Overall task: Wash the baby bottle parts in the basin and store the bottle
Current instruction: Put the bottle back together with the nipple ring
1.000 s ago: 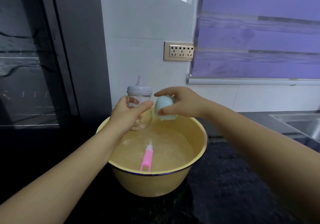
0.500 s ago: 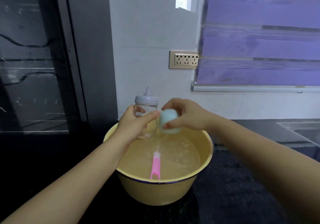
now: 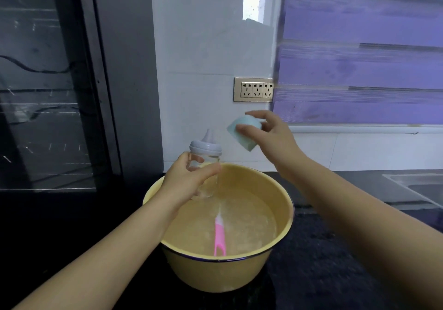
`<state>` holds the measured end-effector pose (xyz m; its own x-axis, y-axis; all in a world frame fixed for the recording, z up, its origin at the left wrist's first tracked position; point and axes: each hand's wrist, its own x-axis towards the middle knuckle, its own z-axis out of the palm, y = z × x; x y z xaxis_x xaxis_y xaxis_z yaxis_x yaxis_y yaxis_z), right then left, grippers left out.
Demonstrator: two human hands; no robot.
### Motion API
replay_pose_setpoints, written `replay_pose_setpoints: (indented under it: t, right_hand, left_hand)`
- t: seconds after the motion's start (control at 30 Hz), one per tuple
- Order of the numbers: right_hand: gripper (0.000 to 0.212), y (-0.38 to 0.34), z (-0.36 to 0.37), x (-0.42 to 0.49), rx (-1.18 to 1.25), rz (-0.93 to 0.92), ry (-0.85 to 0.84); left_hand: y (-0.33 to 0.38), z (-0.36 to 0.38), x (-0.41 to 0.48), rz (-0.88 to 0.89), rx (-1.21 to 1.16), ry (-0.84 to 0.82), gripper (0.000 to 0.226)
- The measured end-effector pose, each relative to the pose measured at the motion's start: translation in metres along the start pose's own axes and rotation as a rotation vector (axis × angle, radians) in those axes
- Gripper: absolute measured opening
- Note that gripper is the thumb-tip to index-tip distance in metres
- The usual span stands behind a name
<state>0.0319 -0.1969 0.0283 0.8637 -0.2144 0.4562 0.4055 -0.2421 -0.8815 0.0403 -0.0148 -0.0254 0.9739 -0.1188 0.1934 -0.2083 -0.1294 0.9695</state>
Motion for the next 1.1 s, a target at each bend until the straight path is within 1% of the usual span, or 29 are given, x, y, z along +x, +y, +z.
replay_pose_setpoints:
  t: [0.07, 0.2, 0.27, 0.43, 0.63, 0.83, 1.0, 1.07, 1.1]
  right_hand:
    - [0.035, -0.007, 0.003, -0.001, 0.061, -0.012, -0.043]
    - [0.038, -0.012, 0.009, -0.004, -0.024, -0.061, -0.212]
    - [0.037, -0.013, 0.011, -0.006, -0.063, -0.071, -0.262]
    - [0.035, -0.011, 0.011, -0.007, -0.091, -0.075, -0.345]
    - [0.041, -0.018, 0.009, -0.003, -0.162, -0.091, -0.408]
    - [0.042, -0.015, 0.023, -0.008, -0.135, -0.150, -0.342]
    - [0.046, -0.010, 0.037, -0.011, -0.165, -0.142, -0.243]
    - [0.048, -0.005, 0.039, -0.012, -0.126, -0.140, -0.224]
    - [0.050, -0.003, 0.039, -0.013, -0.065, -0.118, -0.233]
  left_hand:
    - [0.001, 0.001, -0.002, 0.026, 0.011, -0.044, 0.034]
    - [0.003, 0.003, -0.006, 0.067, 0.048, -0.129, 0.034]
    - [0.003, 0.003, -0.007, 0.093, 0.070, -0.146, 0.036]
    - [0.004, 0.003, -0.006, 0.086, 0.047, -0.160, 0.032]
    - [0.007, 0.006, -0.008, 0.046, -0.003, -0.183, 0.033]
    - [0.008, 0.003, -0.008, 0.017, -0.110, -0.160, 0.033]
    - [0.005, -0.001, -0.003, 0.021, -0.059, -0.125, 0.031]
    - [0.005, -0.003, -0.003, 0.014, -0.058, -0.154, 0.031]
    - [0.006, -0.003, -0.003, 0.010, -0.077, -0.167, 0.032]
